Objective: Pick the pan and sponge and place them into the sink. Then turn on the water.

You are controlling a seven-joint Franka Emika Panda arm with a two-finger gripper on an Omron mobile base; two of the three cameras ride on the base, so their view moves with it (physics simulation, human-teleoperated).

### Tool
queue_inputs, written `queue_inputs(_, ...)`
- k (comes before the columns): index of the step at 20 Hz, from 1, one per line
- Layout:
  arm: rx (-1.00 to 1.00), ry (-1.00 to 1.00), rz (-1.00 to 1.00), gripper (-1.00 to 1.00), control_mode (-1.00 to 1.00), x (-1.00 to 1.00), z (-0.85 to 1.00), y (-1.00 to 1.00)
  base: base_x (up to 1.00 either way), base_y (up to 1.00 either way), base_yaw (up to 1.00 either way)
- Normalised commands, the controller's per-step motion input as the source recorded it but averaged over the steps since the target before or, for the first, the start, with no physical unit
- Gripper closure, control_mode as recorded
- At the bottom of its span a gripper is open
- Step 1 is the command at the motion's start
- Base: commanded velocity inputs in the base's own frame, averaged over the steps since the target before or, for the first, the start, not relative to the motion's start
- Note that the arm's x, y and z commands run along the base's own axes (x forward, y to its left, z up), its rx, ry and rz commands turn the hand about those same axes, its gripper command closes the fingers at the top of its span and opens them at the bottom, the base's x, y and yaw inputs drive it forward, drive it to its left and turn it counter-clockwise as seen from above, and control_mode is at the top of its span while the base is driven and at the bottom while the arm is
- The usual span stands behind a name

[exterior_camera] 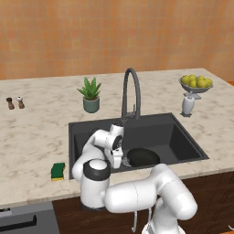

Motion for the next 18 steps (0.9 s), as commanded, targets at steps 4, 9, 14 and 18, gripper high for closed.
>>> queue_inputs(4,0.0,-0.03,0.0,-1.0,-1.0,-0.04,0.01,0.0,0.0,0.0,0.0)
queue_inputs(9,0.02,-0.12,0.0,-1.0,-1.0,-0.08,0.42,0.01,0.0,0.0,0.0)
queue_inputs(14,0.02,-0.19,0.12,-1.0,-1.0,-0.16,0.98,0.01,0.0,0.0,0.0)
queue_inputs(18,-0.01,-0.18,0.4,-1.0,-1.0,-0.42,0.97,0.07,0.0,0.0,0.0)
